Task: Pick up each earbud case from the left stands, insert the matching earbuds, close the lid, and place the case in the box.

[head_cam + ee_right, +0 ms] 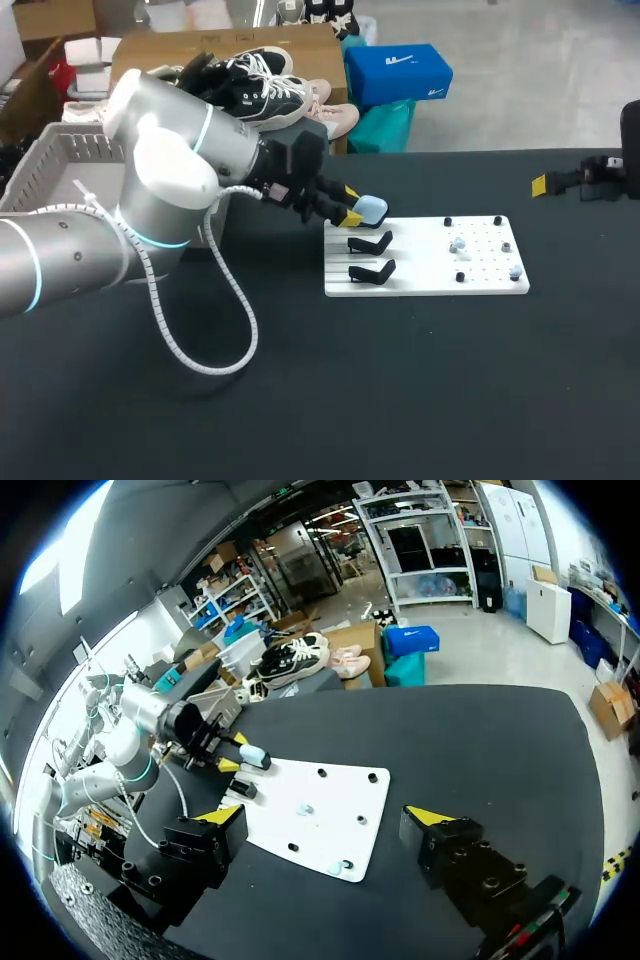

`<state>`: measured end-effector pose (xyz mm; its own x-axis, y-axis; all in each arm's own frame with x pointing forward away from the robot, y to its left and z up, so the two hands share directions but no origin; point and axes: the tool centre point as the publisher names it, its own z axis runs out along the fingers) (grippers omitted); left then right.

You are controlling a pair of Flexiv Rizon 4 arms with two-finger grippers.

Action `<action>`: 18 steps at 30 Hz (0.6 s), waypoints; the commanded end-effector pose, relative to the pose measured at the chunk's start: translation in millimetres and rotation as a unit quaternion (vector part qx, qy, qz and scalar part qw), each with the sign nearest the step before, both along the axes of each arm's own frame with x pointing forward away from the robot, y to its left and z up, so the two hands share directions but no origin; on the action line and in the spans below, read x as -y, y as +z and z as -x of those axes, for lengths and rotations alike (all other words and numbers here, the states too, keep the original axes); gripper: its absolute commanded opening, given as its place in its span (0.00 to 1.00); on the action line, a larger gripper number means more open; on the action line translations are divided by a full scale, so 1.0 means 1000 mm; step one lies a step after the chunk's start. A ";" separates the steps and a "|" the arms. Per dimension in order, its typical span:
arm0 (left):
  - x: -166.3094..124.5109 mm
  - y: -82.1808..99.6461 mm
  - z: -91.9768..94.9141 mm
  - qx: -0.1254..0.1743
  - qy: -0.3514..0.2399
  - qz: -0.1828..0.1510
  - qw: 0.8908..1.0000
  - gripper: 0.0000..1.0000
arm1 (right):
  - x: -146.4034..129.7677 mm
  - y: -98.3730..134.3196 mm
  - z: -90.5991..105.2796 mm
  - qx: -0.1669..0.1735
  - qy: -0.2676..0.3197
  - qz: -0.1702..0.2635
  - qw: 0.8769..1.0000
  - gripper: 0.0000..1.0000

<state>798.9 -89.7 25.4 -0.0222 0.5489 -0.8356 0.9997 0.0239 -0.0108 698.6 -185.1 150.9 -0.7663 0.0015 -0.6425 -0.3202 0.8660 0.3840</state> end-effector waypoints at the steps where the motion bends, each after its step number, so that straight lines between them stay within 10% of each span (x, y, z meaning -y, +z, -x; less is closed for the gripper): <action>1: 0.002 -0.004 -0.006 -0.002 -0.003 -0.001 1.000 0.47 | 0.001 -0.001 -0.001 0.000 0.002 -0.001 1.000 1.00; 18: 0.006 -0.007 -0.009 0.004 -0.001 0.000 1.000 0.49 | 0.001 -0.001 -0.001 0.000 0.002 -0.001 1.000 1.00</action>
